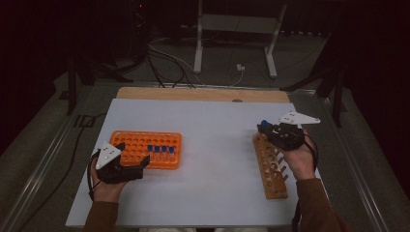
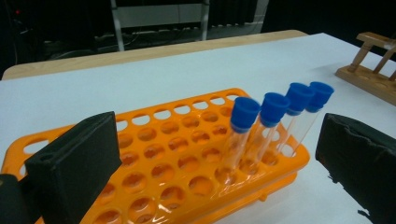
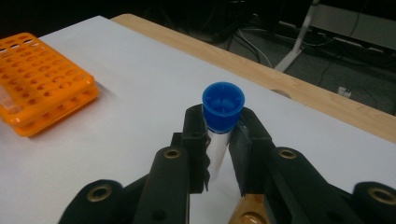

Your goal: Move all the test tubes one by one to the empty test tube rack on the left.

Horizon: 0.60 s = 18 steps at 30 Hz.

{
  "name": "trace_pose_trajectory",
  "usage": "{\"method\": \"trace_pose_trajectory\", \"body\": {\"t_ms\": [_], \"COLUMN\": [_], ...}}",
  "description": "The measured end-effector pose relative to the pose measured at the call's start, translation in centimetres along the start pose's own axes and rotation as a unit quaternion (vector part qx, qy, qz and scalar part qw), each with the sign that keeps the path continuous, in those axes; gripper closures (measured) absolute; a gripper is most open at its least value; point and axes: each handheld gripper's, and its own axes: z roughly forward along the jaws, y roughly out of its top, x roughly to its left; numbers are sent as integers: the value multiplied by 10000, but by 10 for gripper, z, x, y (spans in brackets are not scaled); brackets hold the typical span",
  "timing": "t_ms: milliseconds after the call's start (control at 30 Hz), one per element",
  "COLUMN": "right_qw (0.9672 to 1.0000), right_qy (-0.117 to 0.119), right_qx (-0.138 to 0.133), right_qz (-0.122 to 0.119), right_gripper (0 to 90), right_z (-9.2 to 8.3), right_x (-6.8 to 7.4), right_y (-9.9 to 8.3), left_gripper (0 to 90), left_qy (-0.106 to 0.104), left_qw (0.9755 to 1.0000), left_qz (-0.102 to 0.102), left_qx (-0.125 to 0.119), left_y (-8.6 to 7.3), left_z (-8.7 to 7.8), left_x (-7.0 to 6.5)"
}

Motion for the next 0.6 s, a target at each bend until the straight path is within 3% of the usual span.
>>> {"method": "trace_pose_trajectory", "body": {"t_ms": [600], "right_qw": [9996], "right_qy": [259], "right_qx": [20], "right_qz": [-115], "right_gripper": [768], "right_z": [9], "right_x": [19], "right_y": [5], "left_gripper": [7], "left_qy": [-97], "left_qw": [9999], "left_qz": [60], "left_qx": [101], "left_y": [15], "left_z": [4], "left_x": [-10]}}
